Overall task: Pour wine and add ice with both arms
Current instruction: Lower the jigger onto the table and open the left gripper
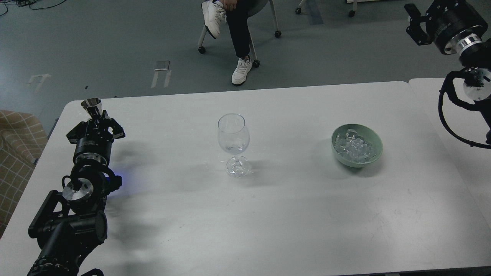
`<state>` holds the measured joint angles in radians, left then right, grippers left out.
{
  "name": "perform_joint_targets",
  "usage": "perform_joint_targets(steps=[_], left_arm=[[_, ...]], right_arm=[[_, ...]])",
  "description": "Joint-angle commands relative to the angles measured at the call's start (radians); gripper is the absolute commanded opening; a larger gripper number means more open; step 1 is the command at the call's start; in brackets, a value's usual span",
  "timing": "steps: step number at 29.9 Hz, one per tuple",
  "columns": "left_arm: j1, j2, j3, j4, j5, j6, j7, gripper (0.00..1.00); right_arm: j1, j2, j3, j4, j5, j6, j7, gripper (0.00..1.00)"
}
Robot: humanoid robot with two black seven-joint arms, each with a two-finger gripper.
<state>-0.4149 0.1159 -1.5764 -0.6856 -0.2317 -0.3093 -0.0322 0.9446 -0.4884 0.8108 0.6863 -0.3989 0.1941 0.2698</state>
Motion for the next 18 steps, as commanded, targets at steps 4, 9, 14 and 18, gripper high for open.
perform_joint_targets(steps=[4, 9, 14, 18], left_arm=[[0.007, -0.021, 0.009, 0.001, 0.0, 0.012, -0.009, 0.22], [-0.001, -0.019, 0.012, 0.003, 0.0, 0.019, -0.009, 0.26], [0.001, -0.012, 0.013, 0.005, 0.002, 0.019, -0.008, 0.27], [0.001, -0.007, 0.013, 0.008, 0.008, 0.019, -0.008, 0.3]], right_arm=[[0.003, 0.001, -0.002, -0.001, 0.0, -0.001, -0.001, 1.0], [0.002, 0.001, -0.002, -0.001, 0.0, -0.001, 0.0, 1.0], [-0.001, 0.001, -0.002, -0.001, 0.0, -0.001, 0.0, 1.0], [-0.001, 0.002, -0.002, -0.001, 0.0, -0.001, 0.0, 1.0]])
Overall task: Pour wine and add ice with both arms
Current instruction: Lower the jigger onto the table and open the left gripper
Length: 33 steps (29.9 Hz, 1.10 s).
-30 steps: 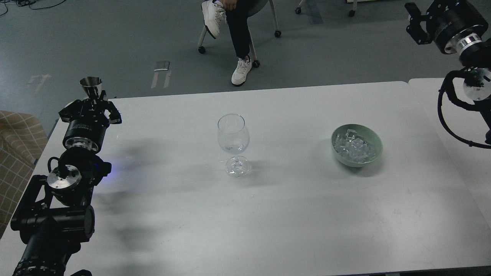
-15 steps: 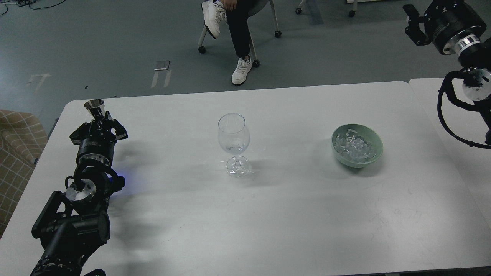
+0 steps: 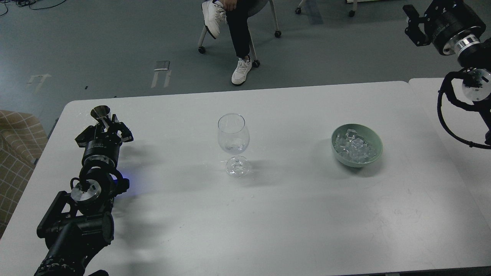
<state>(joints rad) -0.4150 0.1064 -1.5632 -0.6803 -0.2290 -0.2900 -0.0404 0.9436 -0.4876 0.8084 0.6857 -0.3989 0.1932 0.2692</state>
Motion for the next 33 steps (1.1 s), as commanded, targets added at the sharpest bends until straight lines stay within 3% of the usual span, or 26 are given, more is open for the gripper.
perform_joint_targets(steps=[1, 6, 23, 33], left_arm=[[0.001, 0.002, 0.0, 0.005, 0.005, 0.0, 0.002, 0.34], [-0.001, 0.002, 0.008, 0.007, 0.008, 0.0, 0.0, 0.46], [-0.005, 0.004, 0.015, 0.002, 0.013, 0.002, 0.004, 0.48], [-0.011, 0.007, 0.015, -0.005, 0.013, 0.037, 0.008, 0.54]], right_arm=[[0.0, 0.001, 0.0, 0.0, 0.0, 0.0, 0.001, 1.0], [0.003, 0.0, 0.0, 0.0, 0.0, 0.0, 0.001, 1.0], [0.001, 0.0, 0.0, 0.0, 0.0, 0.0, 0.001, 1.0], [0.001, 0.0, 0.0, 0.002, 0.002, -0.001, 0.001, 1.0]])
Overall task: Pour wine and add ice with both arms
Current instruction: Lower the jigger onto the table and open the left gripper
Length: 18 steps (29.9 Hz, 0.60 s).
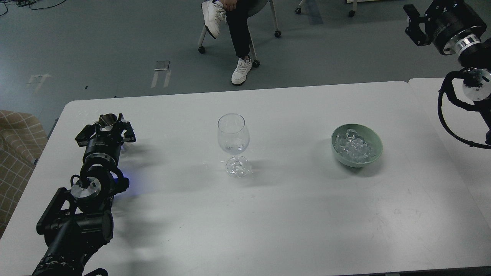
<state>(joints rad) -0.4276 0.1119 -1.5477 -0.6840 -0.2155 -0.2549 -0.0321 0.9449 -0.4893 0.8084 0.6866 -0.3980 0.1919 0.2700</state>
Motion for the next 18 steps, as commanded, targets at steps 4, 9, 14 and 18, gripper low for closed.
perform_joint_targets(steps=[4, 9, 14, 18], left_arm=[[0.001, 0.002, 0.0, -0.005, 0.001, 0.002, 0.0, 0.55], [-0.003, 0.0, -0.002, -0.006, 0.001, 0.009, -0.005, 0.6], [-0.01, 0.008, -0.003, -0.044, -0.001, 0.017, -0.003, 0.65], [-0.008, 0.035, -0.005, -0.089, -0.002, 0.038, -0.002, 0.68]], right_arm=[[0.0, 0.002, 0.0, 0.001, 0.001, 0.001, 0.0, 1.0], [0.0, 0.0, 0.0, 0.001, 0.001, 0.0, 0.0, 1.0], [-0.001, -0.005, 0.0, 0.001, 0.001, 0.001, 0.0, 1.0], [-0.008, -0.006, 0.0, 0.002, 0.001, 0.001, 0.0, 1.0]])
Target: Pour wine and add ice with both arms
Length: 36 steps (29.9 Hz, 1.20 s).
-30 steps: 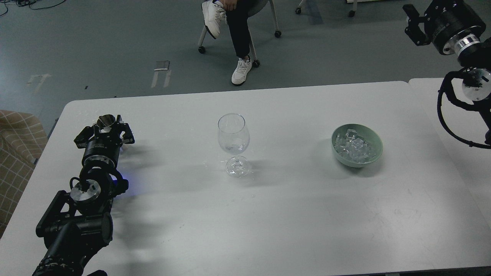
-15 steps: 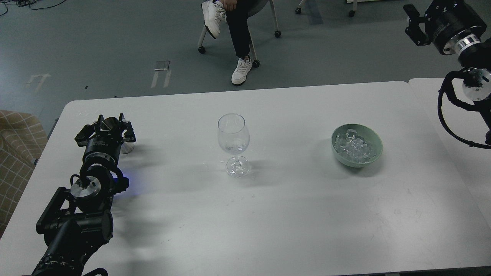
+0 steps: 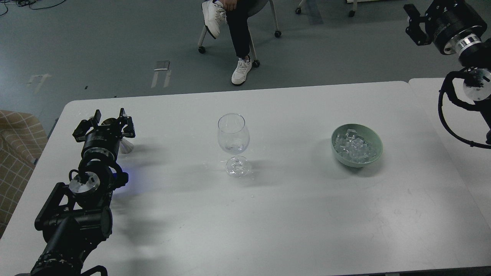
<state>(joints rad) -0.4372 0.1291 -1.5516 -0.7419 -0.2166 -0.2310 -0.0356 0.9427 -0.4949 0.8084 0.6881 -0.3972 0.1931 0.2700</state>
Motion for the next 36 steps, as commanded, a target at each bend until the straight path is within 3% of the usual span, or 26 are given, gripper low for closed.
perform_joint_targets(steps=[1, 6, 9, 10, 22, 27, 32, 36], left_arm=[[0.002, 0.023, -0.001, -0.049, -0.001, 0.025, 0.002, 0.69], [0.0, 0.041, -0.01, -0.123, -0.001, 0.071, -0.006, 0.81], [-0.006, 0.064, -0.007, -0.172, -0.001, 0.096, -0.007, 0.96], [-0.015, 0.072, -0.011, -0.186, -0.003, 0.091, -0.003, 0.97], [-0.115, 0.236, 0.076, -0.175, 0.009, 0.062, 0.036, 0.97], [-0.175, 0.28, 0.169, -0.174, 0.075, 0.071, 0.039, 0.97], [-0.182, 0.296, 0.179, -0.174, 0.126, 0.084, 0.042, 0.97], [-0.179, 0.297, 0.214, -0.177, 0.2, 0.093, 0.04, 0.97]], right_arm=[[-0.007, -0.001, 0.0, 0.001, 0.0, 0.0, 0.0, 1.0], [-0.007, 0.001, 0.002, 0.008, 0.0, 0.0, 0.0, 1.0], [0.001, 0.002, 0.002, 0.014, -0.002, 0.0, 0.0, 1.0], [0.005, 0.002, 0.002, 0.014, -0.006, -0.003, 0.001, 1.0], [0.062, -0.024, 0.0, 0.129, -0.227, -0.038, -0.002, 1.0], [0.11, -0.048, -0.012, 0.148, -0.511, -0.034, -0.002, 1.0], [0.133, -0.05, -0.096, 0.165, -0.776, -0.034, 0.0, 1.0], [0.11, -0.137, -0.184, 0.31, -0.922, -0.038, 0.002, 1.0]])
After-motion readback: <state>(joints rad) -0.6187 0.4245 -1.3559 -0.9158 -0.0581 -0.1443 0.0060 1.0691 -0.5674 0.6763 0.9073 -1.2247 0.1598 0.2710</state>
